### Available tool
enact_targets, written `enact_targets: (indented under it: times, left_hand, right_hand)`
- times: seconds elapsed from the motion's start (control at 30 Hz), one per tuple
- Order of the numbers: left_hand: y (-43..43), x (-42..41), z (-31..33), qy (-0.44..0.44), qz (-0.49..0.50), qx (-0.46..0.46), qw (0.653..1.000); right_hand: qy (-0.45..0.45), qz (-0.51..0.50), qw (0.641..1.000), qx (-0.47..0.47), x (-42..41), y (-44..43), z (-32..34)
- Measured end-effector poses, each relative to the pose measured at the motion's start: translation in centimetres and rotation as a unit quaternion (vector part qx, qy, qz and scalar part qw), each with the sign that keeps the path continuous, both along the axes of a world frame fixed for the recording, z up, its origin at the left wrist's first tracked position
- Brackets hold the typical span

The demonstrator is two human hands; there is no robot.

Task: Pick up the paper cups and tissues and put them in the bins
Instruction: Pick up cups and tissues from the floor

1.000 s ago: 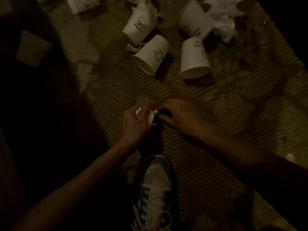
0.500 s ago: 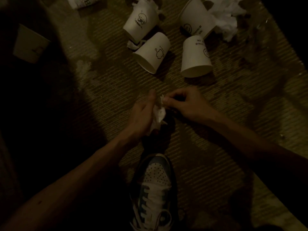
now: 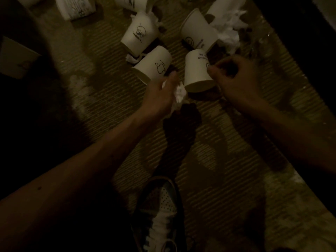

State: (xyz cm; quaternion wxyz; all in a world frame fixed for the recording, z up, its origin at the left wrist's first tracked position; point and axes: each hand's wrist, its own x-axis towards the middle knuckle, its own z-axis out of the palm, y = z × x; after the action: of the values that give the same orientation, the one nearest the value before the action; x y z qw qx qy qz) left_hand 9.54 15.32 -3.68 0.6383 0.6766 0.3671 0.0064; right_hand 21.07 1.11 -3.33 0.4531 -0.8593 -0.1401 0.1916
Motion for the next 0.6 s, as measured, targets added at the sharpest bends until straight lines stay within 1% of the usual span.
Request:
enact_targets:
  times: [0.03,0.1,0.23,0.43,0.6]
  left_hand:
    - [0.3,0.7,0.1,0.000,0.015,0.003,1.000]
    - [0.8,1.9,0.2,0.008,0.032,-0.007,0.999]
    - [0.8,3.6,-0.4,0.023,0.014,-0.018,0.999]
    - [0.0,4.7,-1.3,0.035,-0.022,0.027,0.999]
    - [-2.1,4.6,-0.6,0.012,-0.085,0.021,0.996]
  right_hand:
    - [-0.007,0.010,1.000,-0.018,0.6,0.1,-0.2]
    - [0.014,0.038,0.998,-0.040,1.1,0.4,-0.7]
    - [0.063,0.067,0.995,-0.034,1.0,0.9,-1.9]
    - [0.114,0.051,0.992,0.006,0.8,0.2,-2.6]
    - [0.156,0.011,0.987,0.029,-0.4,-3.4,-0.7]
